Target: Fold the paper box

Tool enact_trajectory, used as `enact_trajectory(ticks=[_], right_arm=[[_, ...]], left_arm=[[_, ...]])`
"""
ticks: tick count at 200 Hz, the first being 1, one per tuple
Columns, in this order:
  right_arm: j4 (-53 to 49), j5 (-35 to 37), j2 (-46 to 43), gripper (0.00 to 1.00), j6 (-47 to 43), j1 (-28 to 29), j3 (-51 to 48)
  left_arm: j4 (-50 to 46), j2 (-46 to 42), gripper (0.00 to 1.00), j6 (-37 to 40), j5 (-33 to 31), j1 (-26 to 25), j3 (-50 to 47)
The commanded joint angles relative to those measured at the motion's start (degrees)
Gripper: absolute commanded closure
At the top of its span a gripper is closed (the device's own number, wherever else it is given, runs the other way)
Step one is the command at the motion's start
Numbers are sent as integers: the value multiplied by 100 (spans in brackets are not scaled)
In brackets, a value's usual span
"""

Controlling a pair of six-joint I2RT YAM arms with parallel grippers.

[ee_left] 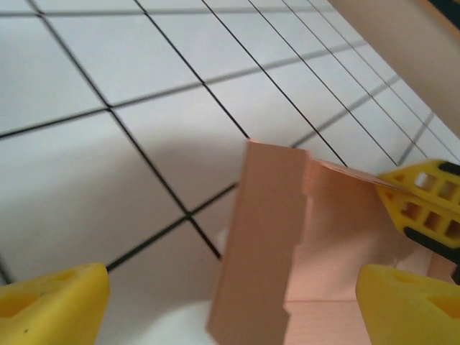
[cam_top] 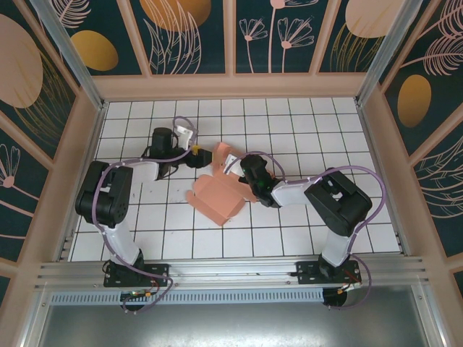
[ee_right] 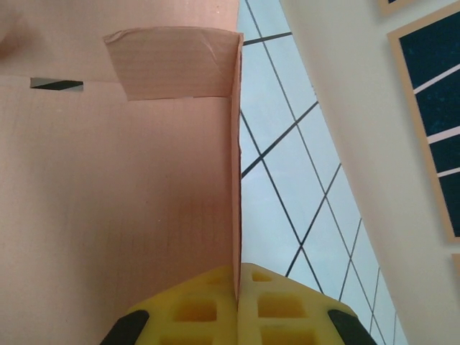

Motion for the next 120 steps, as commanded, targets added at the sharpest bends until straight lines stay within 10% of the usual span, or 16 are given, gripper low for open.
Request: enact_trajectory(ticks=[1, 27, 120], right_arm=[[736, 422, 73, 100, -422, 6, -55], [1071, 556, 125, 100, -841, 59, -113], [2533, 1046, 701, 100, -2198, 255, -177]], left_arm=[[1101, -200, 10, -781, -633, 152, -138], [608, 153, 12, -952, -1340, 174, 257], [-488, 1202, 26, -674, -676, 170, 1340]])
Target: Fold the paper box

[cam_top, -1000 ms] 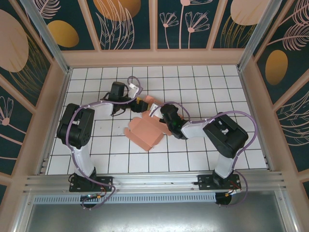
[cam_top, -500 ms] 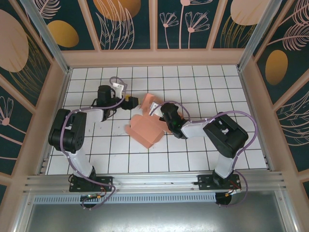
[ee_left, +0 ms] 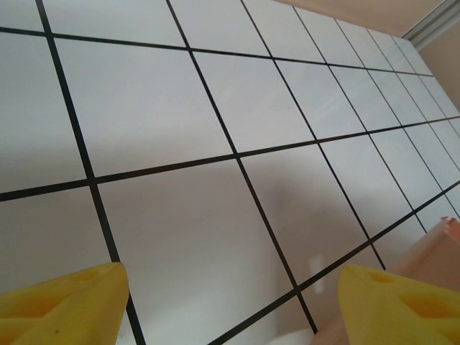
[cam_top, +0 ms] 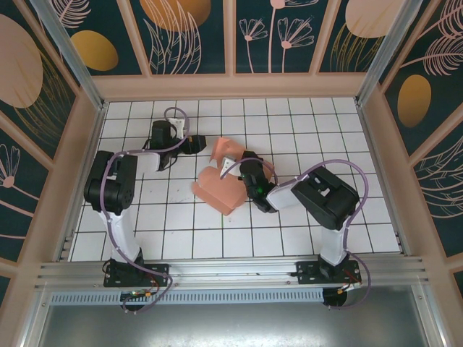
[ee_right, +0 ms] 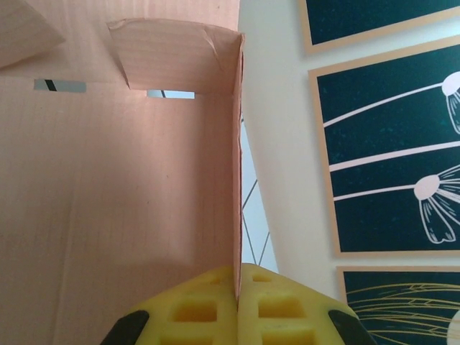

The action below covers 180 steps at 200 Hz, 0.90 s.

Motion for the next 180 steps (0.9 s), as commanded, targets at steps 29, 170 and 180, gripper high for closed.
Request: enact_trajectory(ticks=[29, 170, 180], right_arm=[[550, 242, 123, 100, -355, 100, -20], [1521, 392, 498, 100, -1034, 285, -231], [1504, 394, 516, 100, -1022, 291, -223]], left_arm=[[-508, 374, 28, 317, 540, -68, 480], [-803, 426, 30, 744, 764, -345, 530], [-727, 356, 30, 760, 800, -340, 421]])
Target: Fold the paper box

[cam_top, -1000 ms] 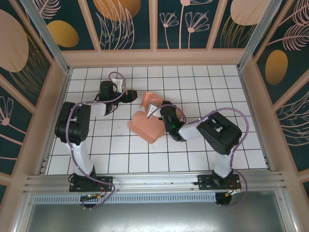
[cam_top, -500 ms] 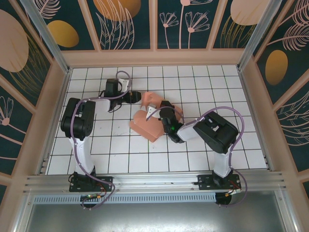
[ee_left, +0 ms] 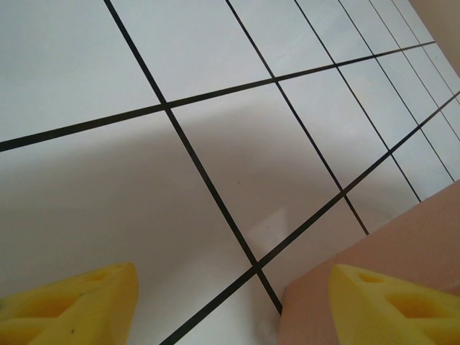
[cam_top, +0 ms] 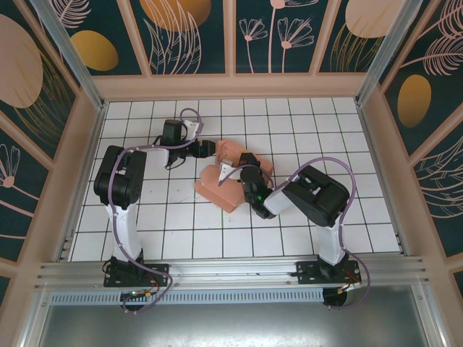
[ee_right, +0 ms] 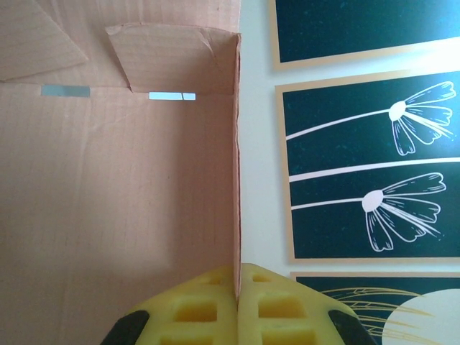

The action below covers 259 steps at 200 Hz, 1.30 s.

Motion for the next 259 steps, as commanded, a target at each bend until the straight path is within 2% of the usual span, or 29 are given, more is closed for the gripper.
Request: enact_trajectory(ticks=[1, 45, 106, 167, 203, 226, 259], right_arm=[[175, 80, 112, 100, 6, 89, -8], [49, 101, 120, 100, 100, 94, 58], [-26, 108, 153, 100, 189, 97, 150], [-73, 128, 146, 100, 234, 110, 176], [-155, 136, 109, 100, 327, 105, 214], [-262, 119, 82, 100, 428, 104, 267], [-363, 110, 78, 100, 519, 104, 333]], left_arm=[[69, -133, 30, 178, 204, 7, -174], [1115, -674, 29, 117, 502, -8, -981], [845, -322, 30, 242, 648, -192, -645], [772, -200, 36, 249, 623, -287, -519], [938, -254, 30, 272, 326, -318, -613], [996, -264, 29, 408, 158, -379, -658], [1351, -266, 30, 613, 240, -436, -857]])
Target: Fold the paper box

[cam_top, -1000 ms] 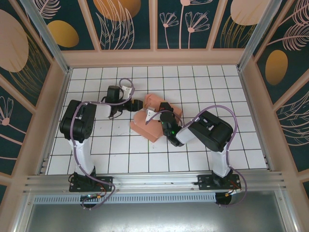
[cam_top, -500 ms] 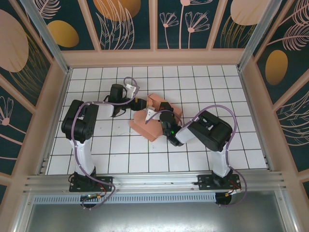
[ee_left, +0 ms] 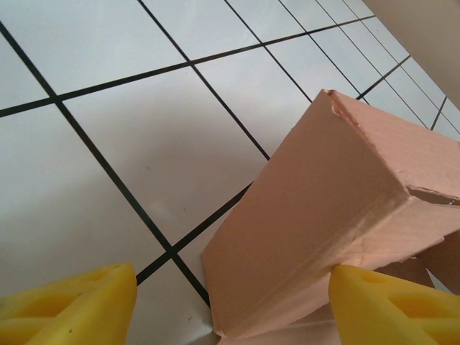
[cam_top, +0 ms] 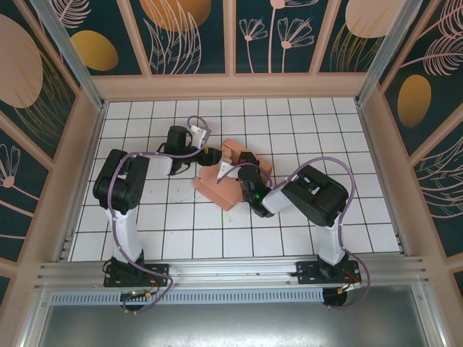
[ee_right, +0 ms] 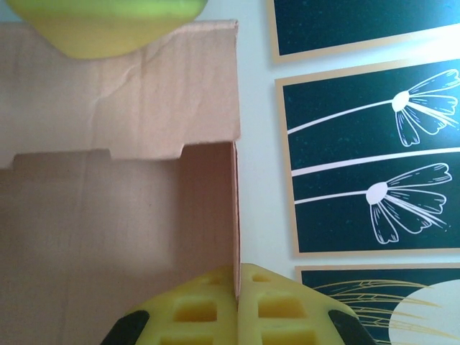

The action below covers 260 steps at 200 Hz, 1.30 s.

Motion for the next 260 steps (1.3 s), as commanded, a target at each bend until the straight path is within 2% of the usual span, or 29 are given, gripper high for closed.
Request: enact_trajectory(ticks=[1, 57, 87, 93, 133, 138, 190, 201, 220, 239, 260], right_arm=[[-142, -41, 27, 100, 252, 80, 148], [-269, -67, 37, 100, 382, 82, 224], [-276, -92, 55, 100, 360, 96, 257], [-275, -90, 52, 100, 360, 96, 261], [-455, -93, -36, 100, 449, 128, 313], [-499, -94, -46, 100, 460, 132, 327], [-710, -105, -59, 100, 566, 194, 421], [-741, -103, -71, 100, 578, 203, 442], [-797, -102, -97, 100, 609, 205, 452], [-882, -85, -118, 100, 694, 207, 473], [-1084, -72, -178, 100, 933, 204, 530]], left_arm=[[537, 42, 30, 314, -36, -79, -186], [787, 3, 30, 402, -41, -134, -285], [767, 110, 35, 285, -75, -151, -155], [766, 136, 39, 277, -72, -164, -138], [722, 189, 49, 282, -106, -196, -101], [722, 183, 53, 278, -104, -200, -94], [709, 171, 59, 312, -346, -327, -101], [709, 180, 65, 321, -354, -327, -101], [709, 179, 67, 310, -335, -327, -108], [737, 176, 77, 304, -337, -327, -126], [744, 176, 80, 312, -367, -327, -145]])
